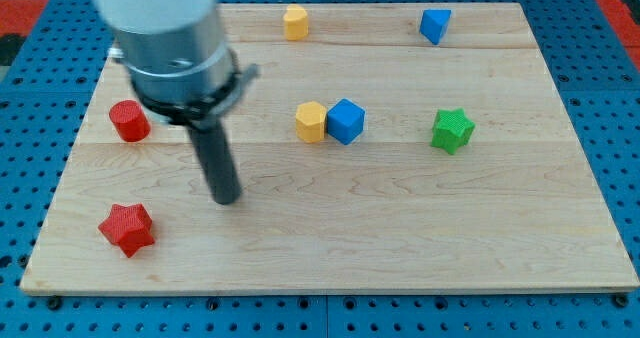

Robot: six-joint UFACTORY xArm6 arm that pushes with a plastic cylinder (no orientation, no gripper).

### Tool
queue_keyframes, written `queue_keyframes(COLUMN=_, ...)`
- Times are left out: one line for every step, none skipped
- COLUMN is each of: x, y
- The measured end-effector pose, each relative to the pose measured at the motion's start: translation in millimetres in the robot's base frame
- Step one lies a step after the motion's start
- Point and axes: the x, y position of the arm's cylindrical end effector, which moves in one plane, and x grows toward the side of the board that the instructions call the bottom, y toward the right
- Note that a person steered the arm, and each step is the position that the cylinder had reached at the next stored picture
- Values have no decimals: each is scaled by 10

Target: Move your arm closer to the blue cube

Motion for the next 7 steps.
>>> queue_keyframes(x=413, y=-166)
queue_keyframes(x=285, y=-689)
queue_keyframes(x=205, y=-770)
queue_keyframes(x=205, y=-721)
queue_keyframes(x=-198, y=-356)
queue_keyframes(x=-706, y=-278)
queue_keyframes(x=-1118, y=-278)
